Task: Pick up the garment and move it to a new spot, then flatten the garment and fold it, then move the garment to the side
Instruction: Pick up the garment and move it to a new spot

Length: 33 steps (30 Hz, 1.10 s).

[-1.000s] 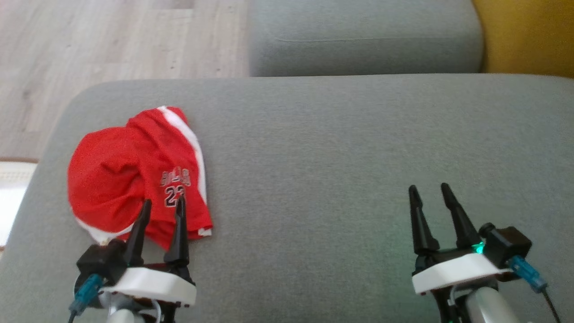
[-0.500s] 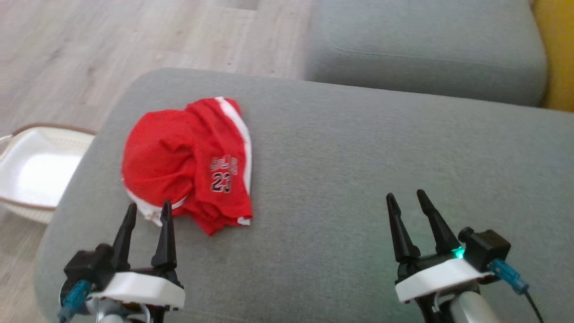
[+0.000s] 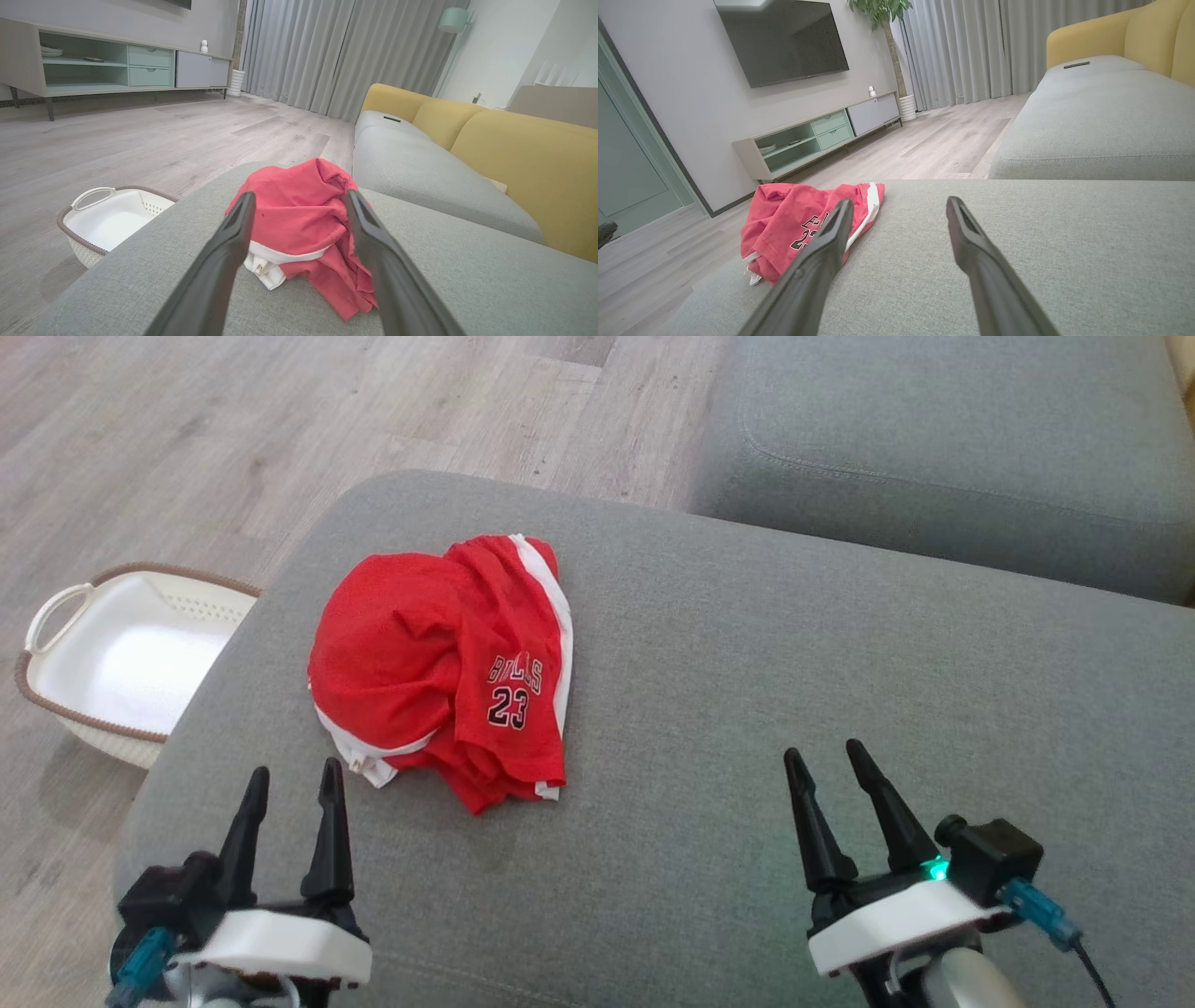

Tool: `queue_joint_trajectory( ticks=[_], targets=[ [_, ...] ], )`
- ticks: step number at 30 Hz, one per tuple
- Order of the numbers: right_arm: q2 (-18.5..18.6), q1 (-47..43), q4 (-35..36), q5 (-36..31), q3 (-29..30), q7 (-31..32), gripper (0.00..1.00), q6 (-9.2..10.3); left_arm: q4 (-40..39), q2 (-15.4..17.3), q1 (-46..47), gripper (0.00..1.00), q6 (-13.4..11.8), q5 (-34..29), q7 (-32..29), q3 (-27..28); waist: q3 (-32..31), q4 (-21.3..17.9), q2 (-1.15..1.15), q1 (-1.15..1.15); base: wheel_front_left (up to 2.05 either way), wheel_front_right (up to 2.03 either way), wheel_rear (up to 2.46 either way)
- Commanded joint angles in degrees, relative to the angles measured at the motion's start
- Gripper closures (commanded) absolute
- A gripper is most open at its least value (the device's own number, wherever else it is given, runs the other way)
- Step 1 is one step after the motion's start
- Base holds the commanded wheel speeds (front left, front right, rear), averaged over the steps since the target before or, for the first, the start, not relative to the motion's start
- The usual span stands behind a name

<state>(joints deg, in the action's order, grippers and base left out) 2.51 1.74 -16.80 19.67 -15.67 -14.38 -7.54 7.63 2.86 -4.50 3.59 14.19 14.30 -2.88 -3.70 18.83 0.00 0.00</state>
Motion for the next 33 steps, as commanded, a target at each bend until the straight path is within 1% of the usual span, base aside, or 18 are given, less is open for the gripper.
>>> queue_joint_trajectory(
  ticks=[1, 5, 7, 12, 15, 18, 21, 26, 29, 33],
  targets=[
    [0.37, 2.00, 1.65, 0.39, -1.45, -0.62, 0.00, 0.05, -2.12, 0.02, 2.44, 0.00, 0.36, -0.53, 0.70, 2.07, 0.10, -0.09, 0.00, 0.00, 0.00, 0.00, 0.00],
    [0.37, 2.14, 1.63, 0.44, -1.85, -0.62, 0.00, 0.05, -2.41, 0.02, 2.47, 0.00, 0.28, -0.69, 0.70, 2.43, 0.49, -0.64, 0.00, 0.00, 0.00, 0.00, 0.00],
    [0.37, 2.41, 1.62, 0.08, -1.55, -0.62, 0.00, 0.05, -2.56, 0.02, 2.78, 0.00, 0.36, -0.92, 0.70, 2.83, 1.32, -1.72, 0.00, 0.00, 0.00, 0.00, 0.00],
    [0.37, 3.28, 2.08, -1.18, 0.21, -0.62, 0.00, 0.05, -2.06, 0.31, 5.44, 0.00, 1.78, -4.12, 0.70, 2.48, 4.25, -4.38, 0.00, 0.00, 0.00, 0.00, 0.00],
    [0.37, 4.51, 2.92, -2.35, 1.92, -0.62, 0.00, 0.05, 0.30, 1.75, 9.36, 0.00, 2.70, -6.31, 0.70, 0.40, 6.99, -6.27, 0.00, 0.00, 0.00, 0.00, 0.00],
    [0.37, 5.88, 3.74, -3.21, 3.74, -0.62, 0.00, 0.05, 5.29, 3.87, 14.99, 0.00, 3.29, -8.14, 0.33, -2.80, 9.70, -8.32, 0.00, 0.00, 0.00, 0.00, 0.00],
    [0.37, 7.23, 4.51, -3.65, 4.97, -0.62, 0.00, 0.05, 10.28, 6.40, 21.76, 0.00, 3.66, -9.42, -2.95, -6.35, 12.40, -10.61, 0.00, 0.00, 0.00, 0.00, 0.00],
    [0.37, 8.94, 5.48, -3.79, 6.01, -0.62, 0.00, 0.05, 18.46, 9.94, 31.89, 0.00, 3.85, -9.44, -11.89, -10.36, 16.00, -13.93, 0.00, 0.00, 0.00, 0.00, 0.00],
    [0.37, 9.67, 5.80, -3.46, 5.98, -0.62, 0.00, 0.05, 22.83, 12.14, 36.54, 0.00, 3.87, -8.91, -16.27, -12.65, 17.61, -15.60, 0.00, 0.00, 0.00, 0.00, 0.00],
    [0.37, 10.46, 5.98, -2.81, 5.42, -0.62, 0.00, 0.05, 28.62, 14.60, 40.59, 0.00, 3.88, -8.28, -21.43, -13.84, 19.11, -17.44, 0.00, 0.00, 0.00, 0.00, 0.00]
  ],
)
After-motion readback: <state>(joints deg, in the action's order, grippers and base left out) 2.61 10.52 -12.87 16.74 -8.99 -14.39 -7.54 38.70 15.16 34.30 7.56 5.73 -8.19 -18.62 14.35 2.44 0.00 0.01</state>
